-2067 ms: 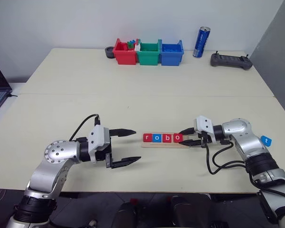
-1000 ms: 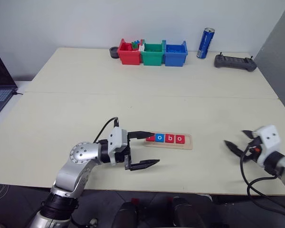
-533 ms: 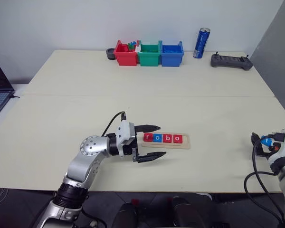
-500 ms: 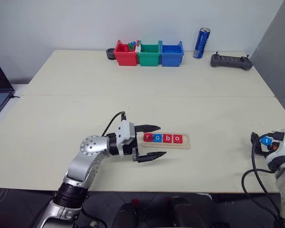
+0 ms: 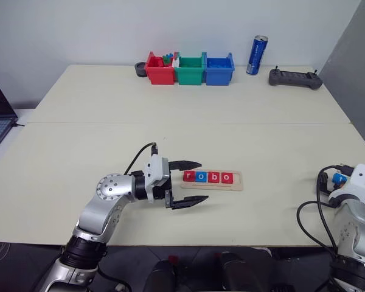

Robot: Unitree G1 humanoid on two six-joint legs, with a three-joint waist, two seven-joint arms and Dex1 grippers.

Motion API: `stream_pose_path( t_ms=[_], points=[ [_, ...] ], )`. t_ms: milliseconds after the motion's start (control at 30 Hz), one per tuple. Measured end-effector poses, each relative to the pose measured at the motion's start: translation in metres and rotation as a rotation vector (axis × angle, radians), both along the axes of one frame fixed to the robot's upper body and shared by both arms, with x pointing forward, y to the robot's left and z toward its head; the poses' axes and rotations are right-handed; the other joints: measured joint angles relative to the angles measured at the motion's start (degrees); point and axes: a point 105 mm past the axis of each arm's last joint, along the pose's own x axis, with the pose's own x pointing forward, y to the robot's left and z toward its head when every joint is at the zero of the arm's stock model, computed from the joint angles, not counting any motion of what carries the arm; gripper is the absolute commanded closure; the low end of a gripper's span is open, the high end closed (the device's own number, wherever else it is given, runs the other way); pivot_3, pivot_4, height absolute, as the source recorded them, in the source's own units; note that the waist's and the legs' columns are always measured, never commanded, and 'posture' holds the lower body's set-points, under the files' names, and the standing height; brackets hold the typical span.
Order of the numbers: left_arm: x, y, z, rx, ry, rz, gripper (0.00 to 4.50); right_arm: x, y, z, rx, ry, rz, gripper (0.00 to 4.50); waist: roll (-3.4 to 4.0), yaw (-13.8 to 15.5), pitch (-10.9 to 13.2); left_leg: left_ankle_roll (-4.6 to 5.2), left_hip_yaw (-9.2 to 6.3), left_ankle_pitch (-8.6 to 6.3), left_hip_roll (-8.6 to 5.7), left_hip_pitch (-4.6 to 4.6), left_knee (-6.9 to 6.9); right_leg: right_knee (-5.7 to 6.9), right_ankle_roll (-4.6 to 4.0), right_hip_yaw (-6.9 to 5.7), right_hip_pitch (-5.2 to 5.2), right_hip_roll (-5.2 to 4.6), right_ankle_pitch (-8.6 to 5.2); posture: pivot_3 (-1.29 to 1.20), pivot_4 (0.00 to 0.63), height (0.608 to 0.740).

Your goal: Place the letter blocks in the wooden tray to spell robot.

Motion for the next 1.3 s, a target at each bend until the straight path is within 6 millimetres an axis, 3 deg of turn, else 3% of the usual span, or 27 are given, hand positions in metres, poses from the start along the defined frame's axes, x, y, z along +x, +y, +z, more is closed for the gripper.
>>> stream_pose_path(
  t_ms=[33,133,367,400,567,700,867,1000,1300],
  points=[
    [0.0,0.0,0.001,-0.001,-0.002,0.0,0.0,0.001,0.0,0.0,0.008,-0.003,-0.002,0.01,0.01,0.0,0.0,0.0,0.0,0.0,0.0,0.0,0.0,0.0,0.0,0.0,0.0,0.0,0.0,0.0,0.15,0.74],
    [0.0,0.0,0.001,-0.003,-0.003,0.004,0.0,0.004,0.0,0.0,0.039,-0.012,-0.013,0.61,0.02,-0.07,-0.01,0.0,-0.01,0.0,0.01,0.0,0.0,0.0,0.0,0.0,0.0,0.01,0.0,0.0,0.15,0.74],
    [0.001,0.003,0.002,0.004,-0.005,0.019,0.0,0.005,0.001,0.001,0.041,-0.003,-0.029,3.03,0.02,-0.04,-0.01,0.0,-0.01,0.0,0.0,0.0,0.0,0.0,0.0,0.0,0.0,0.01,0.0,0.0,0.15,0.74],
    [0.001,0.004,0.002,0.004,-0.004,0.02,0.0,0.005,0.002,0.001,0.037,-0.001,-0.025,3.04,0.02,-0.04,-0.01,0.0,-0.01,0.0,0.0,-0.01,-0.01,0.0,0.0,0.0,0.0,0.01,0.0,0.0,0.15,0.74],
    [0.001,0.004,0.001,0.003,-0.002,0.02,0.0,0.003,0.02,0.002,0.008,0.039,0.053,3.03,0.04,-0.11,-0.02,0.0,-0.03,0.0,0.04,0.0,-0.03,0.0,0.0,-0.01,-0.01,0.04,0.0,0.0,0.15,0.74],
    [-0.003,0.006,-0.002,0.009,0.007,0.018,0.0,0.003,0.074,0.005,0.041,0.084,0.268,3.03,0.07,-0.7,-0.05,0.0,-0.05,0.0,0.12,0.01,-0.05,0.01,-0.01,0.0,-0.03,0.11,-0.01,0.0,0.15,0.74],
    [-0.007,0.014,-0.003,0.03,0.011,0.018,0.0,-0.008,0.158,0.006,0.106,0.135,0.549,3.03,0.07,-0.77,-0.05,0.0,-0.14,0.0,0.12,-0.04,-0.05,-0.02,-0.03,-0.08,-0.04,0.12,-0.03,0.0,0.15,0.74],
    [-0.011,0.016,-0.004,0.032,0.025,0.018,0.0,-0.012,0.173,0.003,0.109,0.148,0.558,3.03,-0.02,-0.61,-0.11,0.0,-0.12,0.0,0.1,-0.04,-0.05,-0.07,-0.02,-0.07,-0.04,0.1,-0.04,0.0,0.15,0.74],
    [-0.013,0.02,-0.004,0.047,0.024,0.025,0.0,-0.019,0.185,0.003,0.161,0.14,0.619,0.01,-0.09,-0.28,-0.15,0.0,-0.14,0.0,0.12,-0.03,-0.08,-0.08,-0.03,-0.11,-0.04,0.11,-0.05,0.0,0.15,0.74]
  ],
)
